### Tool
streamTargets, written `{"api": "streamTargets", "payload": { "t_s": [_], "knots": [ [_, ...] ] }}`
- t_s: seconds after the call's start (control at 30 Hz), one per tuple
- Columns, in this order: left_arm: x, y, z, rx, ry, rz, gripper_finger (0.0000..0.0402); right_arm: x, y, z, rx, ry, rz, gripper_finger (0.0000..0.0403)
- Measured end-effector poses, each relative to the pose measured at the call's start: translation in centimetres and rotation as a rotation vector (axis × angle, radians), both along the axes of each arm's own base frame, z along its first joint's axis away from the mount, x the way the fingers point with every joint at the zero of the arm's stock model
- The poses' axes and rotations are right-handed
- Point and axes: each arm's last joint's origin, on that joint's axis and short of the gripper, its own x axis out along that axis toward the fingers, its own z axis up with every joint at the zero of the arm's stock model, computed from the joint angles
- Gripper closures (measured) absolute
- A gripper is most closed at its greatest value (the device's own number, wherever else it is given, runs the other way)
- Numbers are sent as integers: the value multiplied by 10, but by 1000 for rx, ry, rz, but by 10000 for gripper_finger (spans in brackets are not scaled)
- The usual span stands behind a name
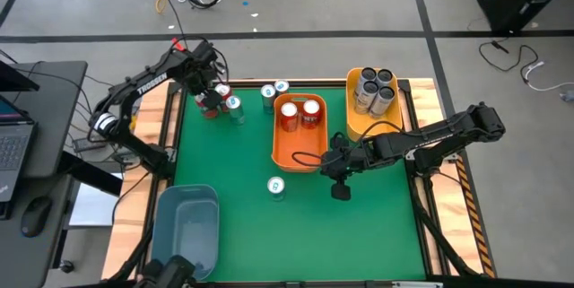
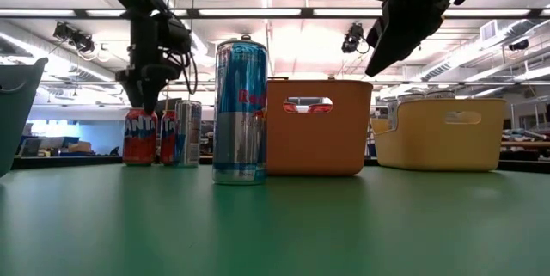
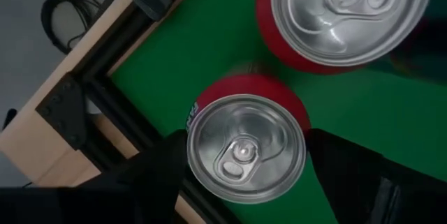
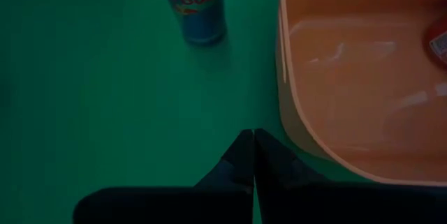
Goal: Sort soda cans
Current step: Put the orange soda can into the orange bin
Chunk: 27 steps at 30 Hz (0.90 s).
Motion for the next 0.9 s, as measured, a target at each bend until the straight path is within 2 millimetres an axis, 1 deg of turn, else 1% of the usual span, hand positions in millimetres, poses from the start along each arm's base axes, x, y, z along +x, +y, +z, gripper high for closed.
{"api": "streamTargets", "payload": {
  "t_s": [0.17,0.63,0.9],
  "knots": [
    [2,3,-5,-27,-9,1,103,0,0,0,-8,0,12,403],
    [1,2,-5,-54,2,-24,103,0,0,0,-14,0,20,403],
    [2,4,-6,-28,-4,-28,103,0,1,0,5,3,35,403]
  ]
}}
